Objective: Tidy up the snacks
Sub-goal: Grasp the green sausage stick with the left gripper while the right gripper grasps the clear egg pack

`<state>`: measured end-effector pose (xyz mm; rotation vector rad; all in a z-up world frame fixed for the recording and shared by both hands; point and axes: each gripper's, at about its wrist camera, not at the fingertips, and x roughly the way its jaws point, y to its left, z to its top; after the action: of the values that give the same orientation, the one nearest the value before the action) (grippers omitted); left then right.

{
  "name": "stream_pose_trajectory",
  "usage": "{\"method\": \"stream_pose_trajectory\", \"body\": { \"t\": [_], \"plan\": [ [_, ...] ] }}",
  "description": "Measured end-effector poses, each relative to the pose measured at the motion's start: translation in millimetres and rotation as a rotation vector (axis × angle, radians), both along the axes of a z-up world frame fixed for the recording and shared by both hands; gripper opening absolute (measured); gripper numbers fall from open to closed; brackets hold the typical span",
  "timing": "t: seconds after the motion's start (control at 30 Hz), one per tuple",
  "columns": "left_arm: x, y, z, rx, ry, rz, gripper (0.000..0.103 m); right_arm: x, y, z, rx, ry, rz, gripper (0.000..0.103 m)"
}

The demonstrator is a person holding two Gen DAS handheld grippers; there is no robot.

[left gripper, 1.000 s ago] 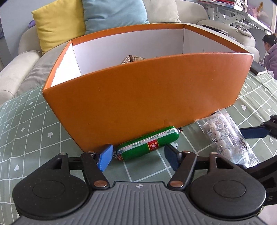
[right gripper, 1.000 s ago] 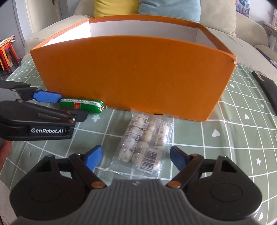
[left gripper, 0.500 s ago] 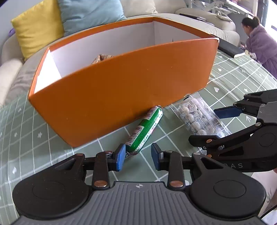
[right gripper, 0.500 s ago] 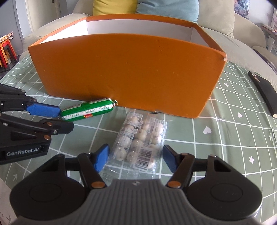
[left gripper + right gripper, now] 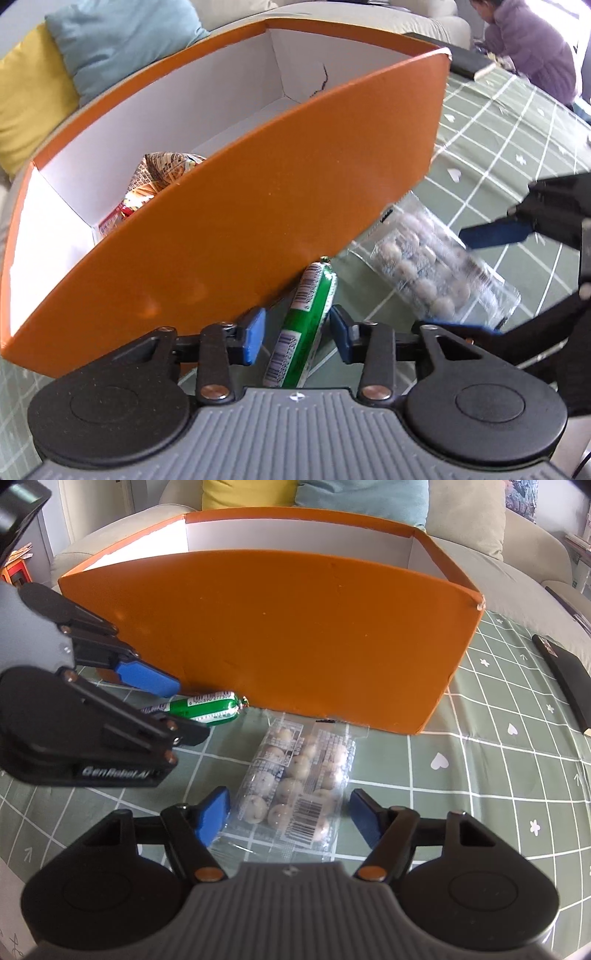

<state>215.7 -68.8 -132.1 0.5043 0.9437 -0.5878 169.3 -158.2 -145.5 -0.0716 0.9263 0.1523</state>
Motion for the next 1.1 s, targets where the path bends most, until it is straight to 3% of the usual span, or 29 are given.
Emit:
{"method": "stream_pose_trajectory", "body": {
  "t": [0.07,0.2,0.43,0.6,0.77,0.93,1.0,1.1],
  "plan": [
    [-1.6,-0.2,-0.5,-0.015,0.013,0.015,0.034,0.0,-0.4,0.0,0.001,0.0,0.002,0.069],
    [-11.4,1.6,-0.5,-0.001,0.011,0.067,0.032,-2.6,-2.8,0.8,0.001,-0.007,-0.002,0.063],
    [-38.9,30.0,8.1,0.043,0.118,0.292,0.032,-18.9,-1.9,1.7,-0.002,-0.006,0.069,0.062],
    [-57.6,52.9,9.9,-0.02,0.186,0.438,0.032,-30.5,-0.4,2.2,-0.001,-0.007,0.107,0.064],
    [-61.2,52.0,5.8,-0.057,0.122,0.419,0.047,-23.9,5.5,2.5,0.01,0.0,0.084,0.071],
    [-55.0,46.0,4.9,-0.076,0.105,0.389,0.047,-15.0,7.5,0.1,0.011,0.006,0.066,0.076],
    [-54.3,45.2,6.6,-0.076,0.108,0.387,0.042,-15.5,8.4,-0.1,0.003,0.001,0.068,0.074],
    [-58.6,40.6,7.9,-0.047,0.079,0.374,0.032,-18.3,8.4,1.8,0.004,-0.015,0.058,0.059]
  ]
}}
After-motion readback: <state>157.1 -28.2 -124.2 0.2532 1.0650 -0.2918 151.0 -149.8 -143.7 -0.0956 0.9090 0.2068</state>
